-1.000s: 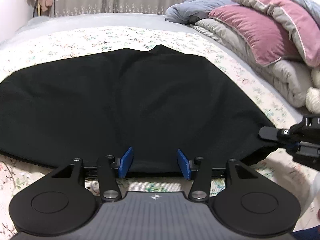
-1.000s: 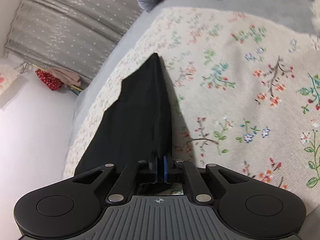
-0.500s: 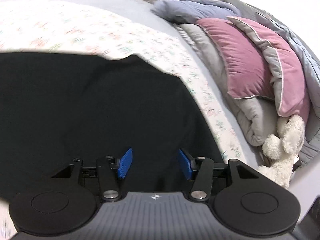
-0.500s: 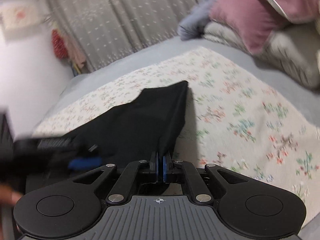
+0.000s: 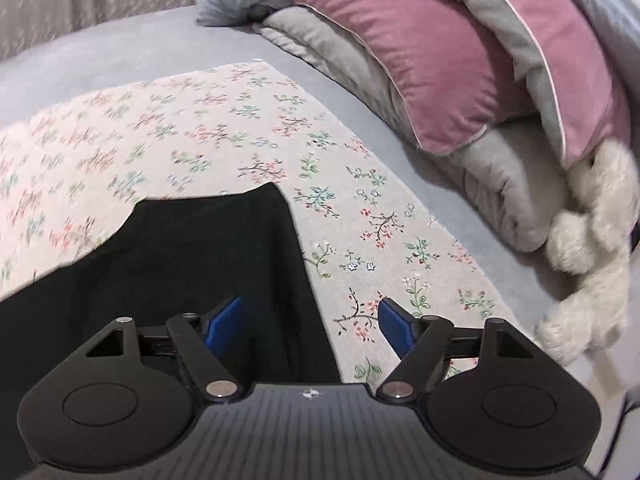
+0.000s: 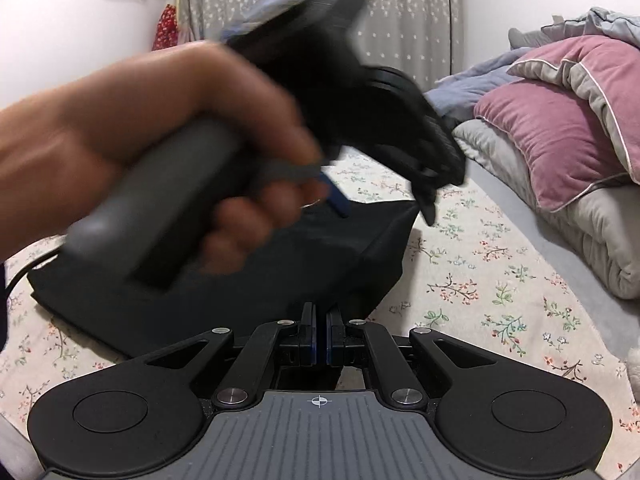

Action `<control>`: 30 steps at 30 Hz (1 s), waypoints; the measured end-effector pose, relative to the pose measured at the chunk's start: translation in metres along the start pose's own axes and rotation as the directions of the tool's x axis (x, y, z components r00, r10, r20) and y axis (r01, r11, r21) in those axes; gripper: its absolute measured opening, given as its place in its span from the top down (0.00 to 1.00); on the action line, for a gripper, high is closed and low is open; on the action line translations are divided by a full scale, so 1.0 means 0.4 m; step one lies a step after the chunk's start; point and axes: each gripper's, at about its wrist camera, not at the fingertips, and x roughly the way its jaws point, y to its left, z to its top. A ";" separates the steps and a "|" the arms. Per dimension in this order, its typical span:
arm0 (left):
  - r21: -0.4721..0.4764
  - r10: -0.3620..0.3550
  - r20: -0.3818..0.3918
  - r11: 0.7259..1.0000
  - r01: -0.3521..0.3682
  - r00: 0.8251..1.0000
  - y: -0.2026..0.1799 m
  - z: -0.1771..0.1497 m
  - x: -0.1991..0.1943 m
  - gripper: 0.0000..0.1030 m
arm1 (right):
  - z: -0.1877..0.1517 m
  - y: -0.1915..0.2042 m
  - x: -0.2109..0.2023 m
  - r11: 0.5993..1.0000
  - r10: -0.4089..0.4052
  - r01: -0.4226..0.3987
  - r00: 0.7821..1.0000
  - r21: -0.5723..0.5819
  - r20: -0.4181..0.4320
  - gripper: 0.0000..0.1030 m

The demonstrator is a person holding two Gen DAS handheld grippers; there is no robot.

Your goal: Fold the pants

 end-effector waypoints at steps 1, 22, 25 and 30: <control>0.042 0.025 -0.013 0.999 -0.024 1.000 -0.018 0.004 0.012 0.21 | 0.001 0.000 0.002 1.000 0.001 -0.001 1.000 0.001 -0.002 0.95; -0.019 0.150 -0.003 0.988 -0.150 0.989 0.044 0.049 0.020 0.94 | 0.036 -0.072 -0.022 0.988 0.042 -0.043 0.999 0.150 0.007 0.95; -0.066 0.131 0.005 0.989 -0.130 0.991 0.089 0.052 -0.012 0.93 | 0.038 -0.023 -0.032 0.995 0.040 -0.043 0.998 0.088 0.042 0.96; -0.092 0.138 0.010 0.986 -0.137 0.990 0.148 0.047 -0.059 0.93 | 0.043 0.046 -0.025 0.999 0.048 -0.047 0.997 -0.016 0.068 0.96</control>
